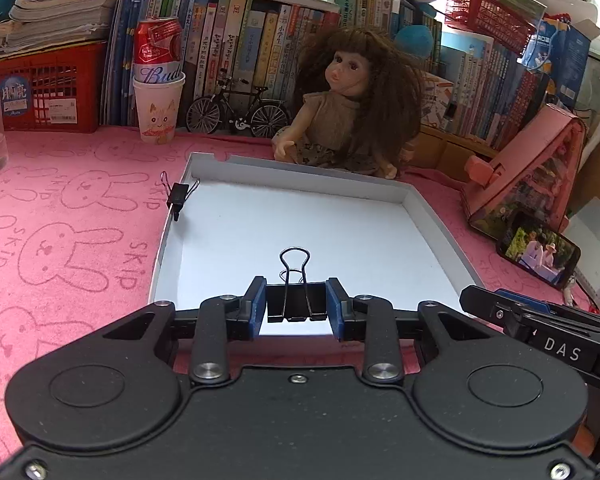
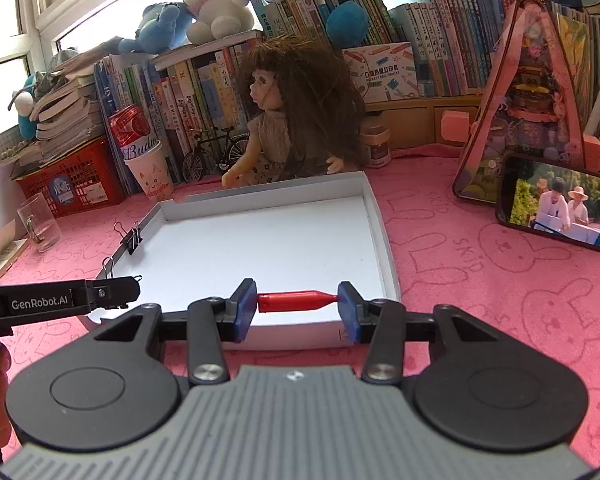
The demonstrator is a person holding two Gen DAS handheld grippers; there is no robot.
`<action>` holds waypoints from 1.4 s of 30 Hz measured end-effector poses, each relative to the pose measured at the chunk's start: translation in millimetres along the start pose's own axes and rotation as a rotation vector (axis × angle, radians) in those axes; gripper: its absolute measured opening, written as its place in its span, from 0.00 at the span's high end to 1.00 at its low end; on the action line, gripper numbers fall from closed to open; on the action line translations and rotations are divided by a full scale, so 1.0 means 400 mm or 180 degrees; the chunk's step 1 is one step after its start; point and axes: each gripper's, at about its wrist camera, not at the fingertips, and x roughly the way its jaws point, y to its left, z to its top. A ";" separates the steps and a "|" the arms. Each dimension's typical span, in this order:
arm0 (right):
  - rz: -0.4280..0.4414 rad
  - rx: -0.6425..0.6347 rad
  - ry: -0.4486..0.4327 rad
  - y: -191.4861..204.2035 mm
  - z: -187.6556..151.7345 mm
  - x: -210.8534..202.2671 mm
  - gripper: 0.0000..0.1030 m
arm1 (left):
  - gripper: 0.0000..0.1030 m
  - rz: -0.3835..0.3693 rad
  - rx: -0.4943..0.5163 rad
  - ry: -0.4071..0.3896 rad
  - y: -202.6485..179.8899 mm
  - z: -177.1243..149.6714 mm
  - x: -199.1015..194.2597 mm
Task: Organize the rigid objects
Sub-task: 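Carry the binder clip in the left tool while the right tool carries the red cylinder into the tray, then open the left tool to drop the clip while the right tool drops the red cylinder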
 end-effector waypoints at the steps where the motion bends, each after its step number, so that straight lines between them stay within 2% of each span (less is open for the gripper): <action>1: 0.0038 0.0002 0.0026 -0.003 0.013 0.015 0.52 | 0.71 -0.0023 0.0001 0.0029 0.003 0.012 0.017; 7: 0.0068 0.0060 0.0393 -0.011 0.091 0.126 0.52 | 0.71 -0.0184 0.0034 0.0387 0.001 0.076 0.138; 14: -0.0006 0.0226 0.0784 -0.023 0.118 0.235 0.52 | 0.71 -0.0028 0.0178 0.0582 -0.015 0.082 0.224; 21: -0.0052 0.0243 0.0906 -0.018 0.108 0.270 0.52 | 0.71 0.0042 0.0163 0.0629 -0.016 0.080 0.254; 33: -0.0082 0.0235 0.0920 -0.006 0.102 0.283 0.52 | 0.71 0.0124 0.0176 0.0585 -0.039 0.070 0.266; 42: -0.0069 0.0244 0.0889 -0.004 0.100 0.284 0.49 | 0.71 -0.0045 0.0000 0.0589 -0.032 0.072 0.269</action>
